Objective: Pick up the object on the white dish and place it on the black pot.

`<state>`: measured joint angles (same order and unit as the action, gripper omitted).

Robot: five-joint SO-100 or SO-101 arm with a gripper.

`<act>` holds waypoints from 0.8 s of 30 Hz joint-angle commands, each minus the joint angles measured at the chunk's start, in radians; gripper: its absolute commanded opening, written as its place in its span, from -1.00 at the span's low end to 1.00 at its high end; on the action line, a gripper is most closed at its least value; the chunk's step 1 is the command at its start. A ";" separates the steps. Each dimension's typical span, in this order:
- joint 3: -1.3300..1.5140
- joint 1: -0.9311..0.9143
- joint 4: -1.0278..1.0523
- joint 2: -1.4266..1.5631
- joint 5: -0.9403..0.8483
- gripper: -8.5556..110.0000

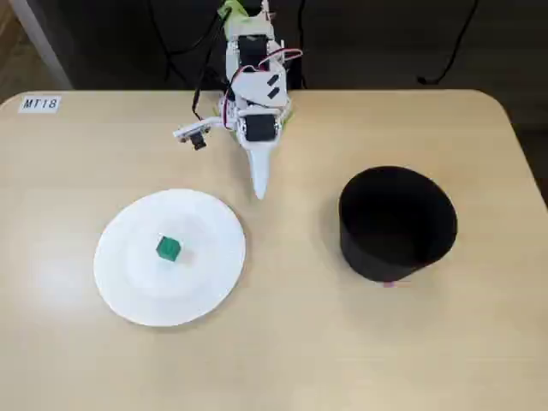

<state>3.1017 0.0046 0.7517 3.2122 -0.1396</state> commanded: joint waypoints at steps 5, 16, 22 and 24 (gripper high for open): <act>0.040 0.035 -0.064 0.118 0.103 -0.86; 0.032 0.035 -0.052 0.118 0.101 -0.86; -0.110 0.072 -0.020 -0.071 0.034 -0.86; -0.225 0.086 -0.020 -0.201 0.015 -0.86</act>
<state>3.0235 0.0767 0.7286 3.1416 -0.0982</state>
